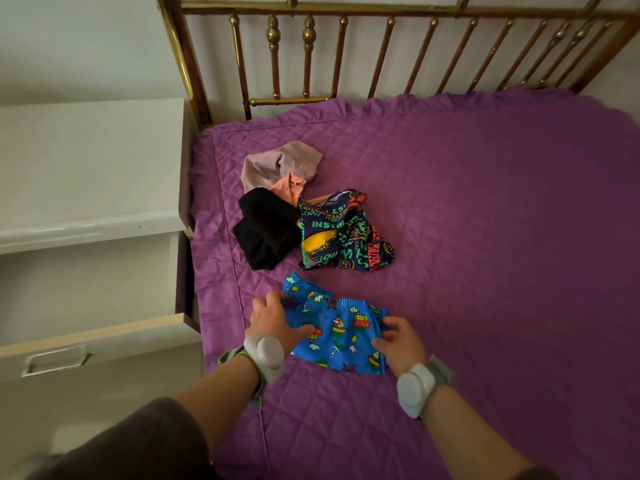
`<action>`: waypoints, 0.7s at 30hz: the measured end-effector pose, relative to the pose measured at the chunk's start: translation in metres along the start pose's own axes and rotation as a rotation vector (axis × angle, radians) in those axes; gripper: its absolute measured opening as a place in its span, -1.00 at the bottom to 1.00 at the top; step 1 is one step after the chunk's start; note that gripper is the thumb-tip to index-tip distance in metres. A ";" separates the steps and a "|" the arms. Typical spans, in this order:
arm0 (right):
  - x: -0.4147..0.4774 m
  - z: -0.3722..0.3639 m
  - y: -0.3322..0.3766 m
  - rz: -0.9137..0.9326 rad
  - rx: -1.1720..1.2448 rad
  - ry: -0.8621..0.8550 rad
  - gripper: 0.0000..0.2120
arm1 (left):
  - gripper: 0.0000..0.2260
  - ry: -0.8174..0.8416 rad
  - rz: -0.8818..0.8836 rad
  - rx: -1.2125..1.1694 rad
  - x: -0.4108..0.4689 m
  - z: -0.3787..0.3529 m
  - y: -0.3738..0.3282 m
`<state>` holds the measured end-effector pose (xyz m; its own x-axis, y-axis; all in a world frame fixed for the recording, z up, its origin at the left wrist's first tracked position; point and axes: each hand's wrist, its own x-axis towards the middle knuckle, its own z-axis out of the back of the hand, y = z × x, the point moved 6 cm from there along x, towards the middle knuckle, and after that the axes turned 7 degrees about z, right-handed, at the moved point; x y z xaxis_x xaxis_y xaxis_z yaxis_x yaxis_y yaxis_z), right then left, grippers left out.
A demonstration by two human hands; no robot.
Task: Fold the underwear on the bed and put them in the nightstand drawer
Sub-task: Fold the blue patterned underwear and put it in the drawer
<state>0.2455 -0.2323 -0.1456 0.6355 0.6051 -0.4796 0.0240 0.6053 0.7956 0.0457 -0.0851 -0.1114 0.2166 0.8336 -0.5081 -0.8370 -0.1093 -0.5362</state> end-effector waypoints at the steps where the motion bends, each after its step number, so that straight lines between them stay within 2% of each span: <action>1: -0.002 0.000 0.001 0.002 -0.038 -0.004 -0.56 | -0.26 0.009 0.051 -0.023 -0.001 -0.001 0.003; 3: -0.005 0.003 0.010 0.056 -0.129 -0.040 -0.59 | -0.23 0.050 0.117 -0.070 -0.003 -0.005 0.004; 7: -0.007 0.001 0.052 0.362 -0.333 -0.098 -0.74 | -0.23 0.064 0.241 -0.094 -0.006 -0.009 0.009; 11: -0.013 -0.034 0.092 0.572 -0.433 0.104 -0.75 | -0.33 0.163 0.303 -0.135 -0.007 -0.015 0.017; 16: -0.018 -0.082 0.122 0.773 -0.701 0.425 -0.54 | -0.63 0.230 0.160 -0.075 -0.005 -0.017 0.019; 21: -0.008 -0.107 0.140 0.787 -0.833 0.548 -0.41 | -0.60 0.255 0.032 0.017 0.002 -0.003 0.023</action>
<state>0.1614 -0.0971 -0.0705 -0.1488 0.9610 -0.2329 -0.8309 0.0062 0.5564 0.0286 -0.0871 -0.1263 0.3078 0.6663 -0.6792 -0.8533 -0.1225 -0.5068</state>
